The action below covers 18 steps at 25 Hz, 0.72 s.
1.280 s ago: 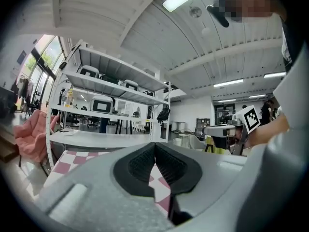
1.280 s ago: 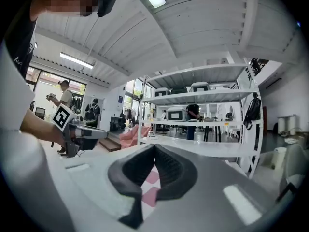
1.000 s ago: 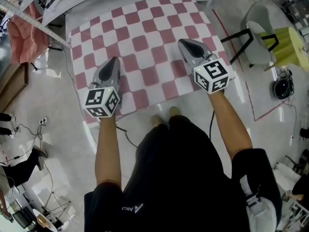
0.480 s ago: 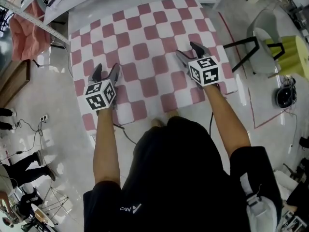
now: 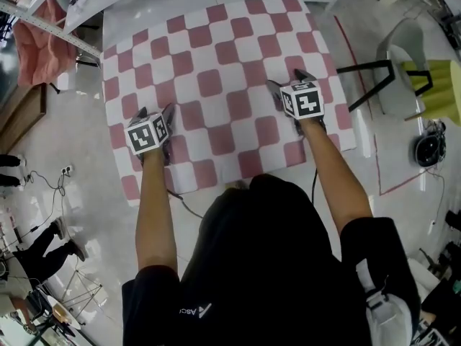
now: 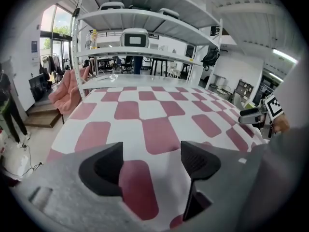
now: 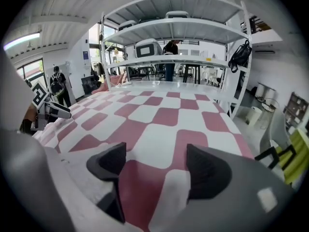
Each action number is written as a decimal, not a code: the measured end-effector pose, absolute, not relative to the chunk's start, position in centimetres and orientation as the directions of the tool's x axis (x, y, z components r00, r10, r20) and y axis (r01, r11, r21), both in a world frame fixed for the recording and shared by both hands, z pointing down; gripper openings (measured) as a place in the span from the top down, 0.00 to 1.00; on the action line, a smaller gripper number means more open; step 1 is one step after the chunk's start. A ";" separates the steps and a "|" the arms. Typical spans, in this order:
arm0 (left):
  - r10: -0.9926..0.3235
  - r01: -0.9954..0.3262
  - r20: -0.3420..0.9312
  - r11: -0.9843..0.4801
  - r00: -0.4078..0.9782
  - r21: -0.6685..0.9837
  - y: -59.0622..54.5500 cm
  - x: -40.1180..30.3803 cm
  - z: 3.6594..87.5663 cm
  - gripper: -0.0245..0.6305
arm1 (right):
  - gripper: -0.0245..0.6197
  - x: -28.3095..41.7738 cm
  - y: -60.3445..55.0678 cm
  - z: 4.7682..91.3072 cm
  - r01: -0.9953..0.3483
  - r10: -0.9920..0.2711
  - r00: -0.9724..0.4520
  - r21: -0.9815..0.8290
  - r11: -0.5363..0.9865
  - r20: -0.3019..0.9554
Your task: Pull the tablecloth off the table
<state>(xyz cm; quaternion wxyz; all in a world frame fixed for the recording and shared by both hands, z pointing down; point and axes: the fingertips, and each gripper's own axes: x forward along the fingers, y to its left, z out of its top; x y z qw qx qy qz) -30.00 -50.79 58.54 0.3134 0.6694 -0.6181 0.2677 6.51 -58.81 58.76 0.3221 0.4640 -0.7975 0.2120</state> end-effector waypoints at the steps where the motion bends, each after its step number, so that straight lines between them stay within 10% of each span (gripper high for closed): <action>1: -0.646 -0.995 0.758 -0.035 0.094 0.093 -50.8 -30.1 59.0 0.41 | 0.37 6.7 -59.0 59.1 -0.880 -0.599 -0.350 -0.034 0.473 0.721; 10: -0.620 -0.998 0.782 -0.036 0.062 0.051 -51.1 -30.0 60.2 0.42 | 0.37 6.9 -59.3 60.3 -0.889 -0.594 -0.341 -0.046 0.455 0.729; 18: -0.637 -0.995 0.767 -0.095 0.079 0.024 -51.1 -28.3 59.5 0.63 | 0.65 5.6 -58.6 60.0 -0.870 -0.572 -0.363 -0.048 0.491 0.735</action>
